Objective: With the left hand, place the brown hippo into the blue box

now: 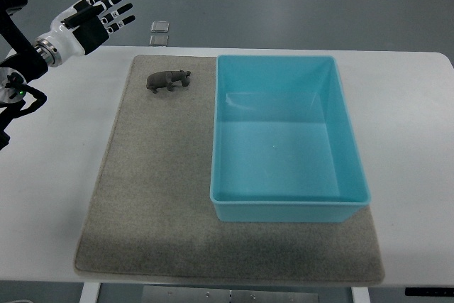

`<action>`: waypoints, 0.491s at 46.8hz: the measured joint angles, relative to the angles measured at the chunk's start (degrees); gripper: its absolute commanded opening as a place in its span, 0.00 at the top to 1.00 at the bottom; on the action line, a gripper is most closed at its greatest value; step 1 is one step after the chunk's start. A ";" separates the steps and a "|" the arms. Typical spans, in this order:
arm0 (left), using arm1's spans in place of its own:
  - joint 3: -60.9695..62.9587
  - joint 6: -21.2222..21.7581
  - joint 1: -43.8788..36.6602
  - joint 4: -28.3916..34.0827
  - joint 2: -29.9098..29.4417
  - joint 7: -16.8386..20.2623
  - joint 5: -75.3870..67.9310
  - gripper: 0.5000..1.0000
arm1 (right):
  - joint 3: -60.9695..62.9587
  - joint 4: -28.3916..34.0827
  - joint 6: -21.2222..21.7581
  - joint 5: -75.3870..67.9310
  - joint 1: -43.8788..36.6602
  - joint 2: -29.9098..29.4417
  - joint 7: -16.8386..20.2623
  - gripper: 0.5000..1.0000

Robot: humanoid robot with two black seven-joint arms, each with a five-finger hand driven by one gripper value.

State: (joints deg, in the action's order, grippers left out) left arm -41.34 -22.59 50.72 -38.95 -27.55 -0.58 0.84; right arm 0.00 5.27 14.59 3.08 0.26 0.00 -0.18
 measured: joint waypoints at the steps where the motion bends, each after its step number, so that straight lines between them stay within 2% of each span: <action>1: -0.09 -0.04 0.05 -0.11 0.04 0.35 -1.52 0.00 | 0.00 0.00 0.00 0.00 0.00 0.00 0.00 0.13; 11: 0.25 -0.17 0.38 -0.01 -0.27 3.97 -15.05 0.01 | 0.00 0.00 0.00 0.00 0.00 0.00 0.00 0.13; 23: 1.43 -0.14 3.07 -0.07 -2.81 4.55 -38.81 0.01 | 0.00 0.00 0.00 0.00 0.00 0.00 0.00 0.13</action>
State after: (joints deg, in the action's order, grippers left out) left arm -39.91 -22.73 53.79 -39.02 -30.36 3.97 -37.97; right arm 0.00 5.27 14.59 3.08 0.26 0.00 -0.17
